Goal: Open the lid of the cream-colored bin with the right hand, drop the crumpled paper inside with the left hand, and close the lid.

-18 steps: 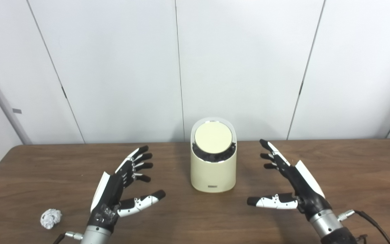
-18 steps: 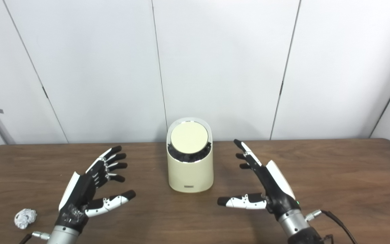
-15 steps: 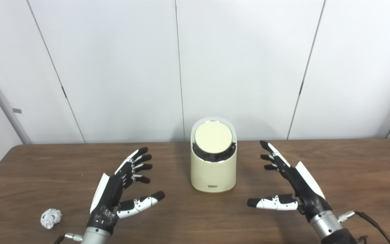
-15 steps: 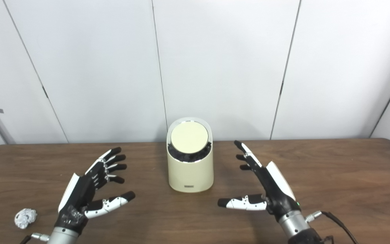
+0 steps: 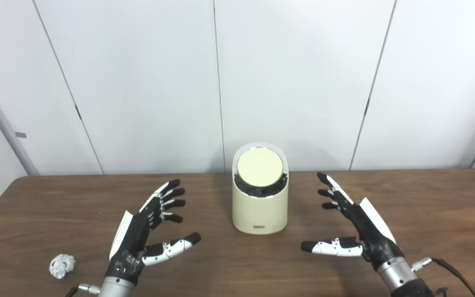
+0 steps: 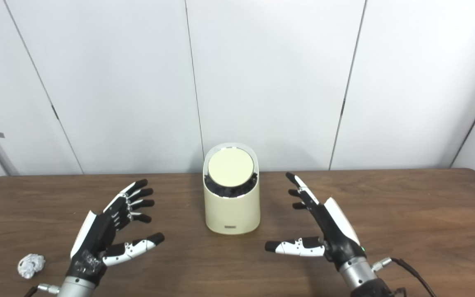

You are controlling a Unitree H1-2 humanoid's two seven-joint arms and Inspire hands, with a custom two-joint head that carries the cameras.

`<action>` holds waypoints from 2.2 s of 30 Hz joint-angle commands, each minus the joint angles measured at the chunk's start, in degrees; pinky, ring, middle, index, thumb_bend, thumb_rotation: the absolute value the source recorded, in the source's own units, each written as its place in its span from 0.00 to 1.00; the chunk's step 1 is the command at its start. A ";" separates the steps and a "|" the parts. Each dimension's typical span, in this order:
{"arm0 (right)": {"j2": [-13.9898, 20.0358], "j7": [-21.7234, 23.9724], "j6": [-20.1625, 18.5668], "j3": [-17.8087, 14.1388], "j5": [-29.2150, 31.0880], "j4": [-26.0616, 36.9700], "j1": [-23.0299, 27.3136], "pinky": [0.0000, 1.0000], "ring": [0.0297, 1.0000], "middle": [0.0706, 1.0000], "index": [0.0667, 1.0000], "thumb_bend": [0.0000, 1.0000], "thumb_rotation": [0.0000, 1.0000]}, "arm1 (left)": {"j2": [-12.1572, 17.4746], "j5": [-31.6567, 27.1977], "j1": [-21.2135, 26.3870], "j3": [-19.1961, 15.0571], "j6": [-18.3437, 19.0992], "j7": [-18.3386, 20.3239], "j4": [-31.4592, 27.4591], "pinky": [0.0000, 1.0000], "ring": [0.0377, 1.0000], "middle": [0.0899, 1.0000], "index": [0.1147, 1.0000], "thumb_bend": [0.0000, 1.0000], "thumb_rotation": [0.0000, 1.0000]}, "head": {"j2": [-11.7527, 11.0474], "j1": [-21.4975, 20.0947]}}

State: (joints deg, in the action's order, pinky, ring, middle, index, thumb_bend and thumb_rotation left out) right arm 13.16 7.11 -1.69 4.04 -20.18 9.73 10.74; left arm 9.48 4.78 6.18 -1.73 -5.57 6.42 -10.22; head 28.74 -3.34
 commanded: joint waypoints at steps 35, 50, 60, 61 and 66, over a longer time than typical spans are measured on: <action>-4.47 -4.79 -13.68 4.38 -13.06 -9.12 25.78 0.73 0.88 0.95 0.95 0.82 0.37 | -0.48 1.27 -0.14 -0.25 -1.21 -1.21 -2.36 0.63 0.77 0.84 0.88 0.71 0.05 | -0.81 0.90; -5.80 -6.39 -15.88 5.45 -13.88 -13.31 29.97 0.72 0.88 0.95 0.94 0.82 0.36 | -0.96 1.89 -0.23 -0.07 -0.92 -1.76 -2.39 0.63 0.77 0.82 0.87 0.72 0.04 | -0.72 1.18; -5.65 -7.88 -14.87 6.72 -15.13 -16.05 30.55 0.75 0.89 0.94 0.92 0.82 0.33 | -0.97 1.68 -0.50 0.03 -0.80 -1.87 -2.91 0.62 0.76 0.83 0.87 0.72 0.04 | -0.34 1.34; -5.60 -8.08 -14.73 6.93 -15.35 -16.25 30.58 0.75 0.89 0.93 0.92 0.83 0.33 | -0.94 1.72 -0.50 0.05 -0.82 -1.87 -2.95 0.62 0.76 0.83 0.87 0.72 0.04 | -0.34 1.34; -5.56 -8.71 -14.71 7.88 -16.01 -17.03 30.73 0.72 0.87 0.92 0.91 0.85 0.31 | -0.94 1.87 -0.53 0.04 -0.54 -1.94 -3.40 0.62 0.76 0.83 0.87 0.72 0.05 | 0.00 1.12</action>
State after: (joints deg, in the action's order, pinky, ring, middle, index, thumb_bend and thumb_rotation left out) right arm 7.52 -0.31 -17.75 11.80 -35.57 -8.61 38.20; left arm 8.35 6.59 4.68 -1.59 -5.36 5.15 -11.68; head 28.65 -2.20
